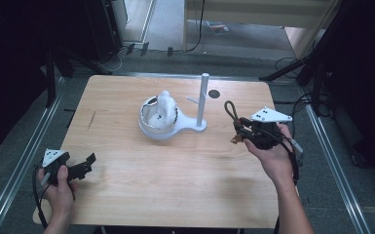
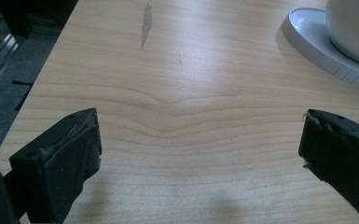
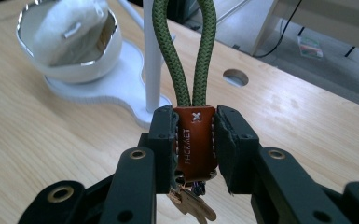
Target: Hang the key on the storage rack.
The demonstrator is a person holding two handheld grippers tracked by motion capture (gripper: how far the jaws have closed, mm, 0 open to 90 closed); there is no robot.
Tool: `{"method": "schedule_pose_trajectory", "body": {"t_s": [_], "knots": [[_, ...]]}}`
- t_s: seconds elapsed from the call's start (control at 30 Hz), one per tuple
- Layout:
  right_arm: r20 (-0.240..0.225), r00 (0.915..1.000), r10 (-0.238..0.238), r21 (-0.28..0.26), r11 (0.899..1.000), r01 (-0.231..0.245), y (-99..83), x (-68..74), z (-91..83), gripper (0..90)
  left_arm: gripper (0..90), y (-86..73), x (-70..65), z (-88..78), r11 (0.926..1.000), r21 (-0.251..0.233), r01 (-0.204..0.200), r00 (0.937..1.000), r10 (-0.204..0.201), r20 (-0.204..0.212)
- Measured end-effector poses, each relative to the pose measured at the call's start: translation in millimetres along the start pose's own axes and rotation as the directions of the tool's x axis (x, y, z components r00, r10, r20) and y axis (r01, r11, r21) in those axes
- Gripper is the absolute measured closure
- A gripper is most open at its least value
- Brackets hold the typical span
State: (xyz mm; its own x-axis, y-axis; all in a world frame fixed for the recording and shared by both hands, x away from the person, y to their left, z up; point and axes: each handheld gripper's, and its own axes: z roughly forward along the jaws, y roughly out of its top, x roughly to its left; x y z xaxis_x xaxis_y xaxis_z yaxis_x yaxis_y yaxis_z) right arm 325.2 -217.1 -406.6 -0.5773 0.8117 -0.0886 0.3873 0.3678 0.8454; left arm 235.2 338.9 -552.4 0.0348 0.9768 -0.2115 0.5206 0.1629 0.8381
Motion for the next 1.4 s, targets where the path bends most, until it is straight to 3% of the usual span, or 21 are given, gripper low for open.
{"method": "schedule_pose_trajectory", "body": {"t_s": [0.2,0.67,0.83,1.0,1.4], "knots": [[0.013,0.9980,0.062,-0.062,0.996,-0.061,-0.2,11.4,-3.3,69.9,0.0,0.0,-0.1,0.1,1.0000,-0.001,0.001,1.0000,-0.001,-0.001],[0.054,0.9916,0.118,-0.198,0.975,-0.105,4.9,41.8,-1.6,69.9,0.0,0.1,0.4,0.0,1.0000,0.001,0.002,1.0000,-0.002,0.001],[0.051,0.9911,0.123,-0.206,0.972,-0.110,7.0,51.1,5.2,69.9,0.0,0.1,0.5,-0.1,1.0000,0.000,0.003,1.0000,-0.003,0.001],[0.073,0.9921,0.102,-0.201,0.976,-0.085,8.5,59.2,12.1,69.9,0.0,0.1,0.7,0.0,1.0000,-0.001,0.004,1.0000,-0.004,0.003],[0.074,0.9924,0.098,-0.182,0.980,-0.083,15.1,64.9,27.6,69.9,0.0,0.1,1.0,0.0,1.0000,0.000,0.007,1.0000,-0.007,0.004]]}}
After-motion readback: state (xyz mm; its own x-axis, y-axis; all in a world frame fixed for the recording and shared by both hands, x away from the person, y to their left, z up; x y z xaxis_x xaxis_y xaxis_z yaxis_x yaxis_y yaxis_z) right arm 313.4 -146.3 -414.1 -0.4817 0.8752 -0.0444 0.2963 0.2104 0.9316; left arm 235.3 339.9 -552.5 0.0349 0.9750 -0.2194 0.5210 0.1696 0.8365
